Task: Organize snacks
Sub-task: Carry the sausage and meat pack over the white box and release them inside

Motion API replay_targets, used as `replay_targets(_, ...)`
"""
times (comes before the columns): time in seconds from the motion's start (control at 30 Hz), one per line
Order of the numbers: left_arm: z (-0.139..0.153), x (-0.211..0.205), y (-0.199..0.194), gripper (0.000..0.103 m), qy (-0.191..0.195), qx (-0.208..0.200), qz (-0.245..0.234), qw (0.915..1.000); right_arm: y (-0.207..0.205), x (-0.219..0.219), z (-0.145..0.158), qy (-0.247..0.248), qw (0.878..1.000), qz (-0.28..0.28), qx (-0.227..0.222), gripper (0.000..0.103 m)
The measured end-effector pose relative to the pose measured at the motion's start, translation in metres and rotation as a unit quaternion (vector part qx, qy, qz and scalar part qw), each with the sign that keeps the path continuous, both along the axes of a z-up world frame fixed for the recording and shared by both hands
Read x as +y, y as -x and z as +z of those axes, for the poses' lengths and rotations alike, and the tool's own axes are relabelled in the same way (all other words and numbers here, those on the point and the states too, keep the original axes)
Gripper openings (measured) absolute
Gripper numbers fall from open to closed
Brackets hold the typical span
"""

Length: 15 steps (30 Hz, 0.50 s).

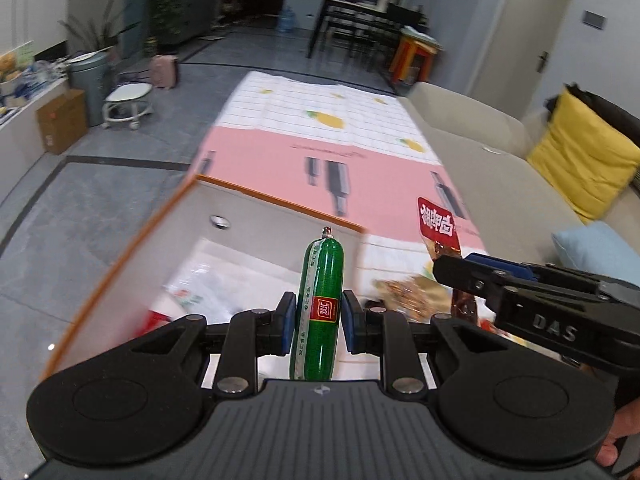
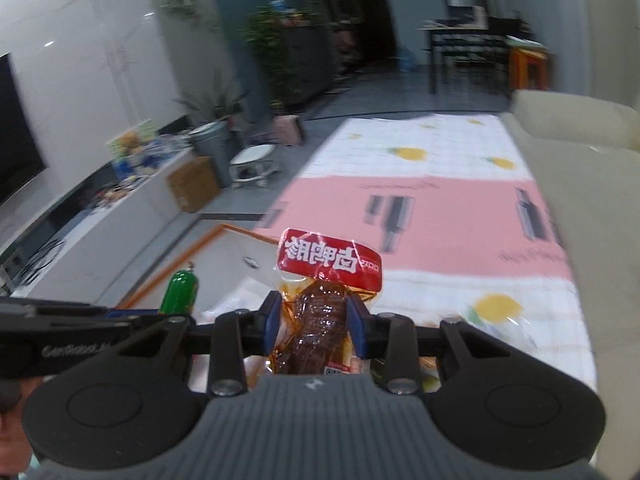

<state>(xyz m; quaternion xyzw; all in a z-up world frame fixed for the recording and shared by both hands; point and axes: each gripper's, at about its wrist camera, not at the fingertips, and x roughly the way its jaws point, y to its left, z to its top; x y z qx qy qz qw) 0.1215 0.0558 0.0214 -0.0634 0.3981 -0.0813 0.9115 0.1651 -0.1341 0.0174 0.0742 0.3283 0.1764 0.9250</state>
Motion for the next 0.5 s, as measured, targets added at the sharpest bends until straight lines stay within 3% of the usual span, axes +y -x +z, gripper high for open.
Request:
replay_targets(0.23, -0.009, 0.046, -0.031, 0.026, 0.003, 0.043, 0.043, 0.9982, -0.041, 0.067, 0.013, 0.011, 0.997, 0.082, 0.002, 0.032)
replay_targets(0.5, -0.049, 0.075, -0.060, 0.026, 0.026, 0.109, 0.068, 0.9914, -0.088, 0.124, -0.017, 0.056, 0.988, 0.137, 0.051, 0.032)
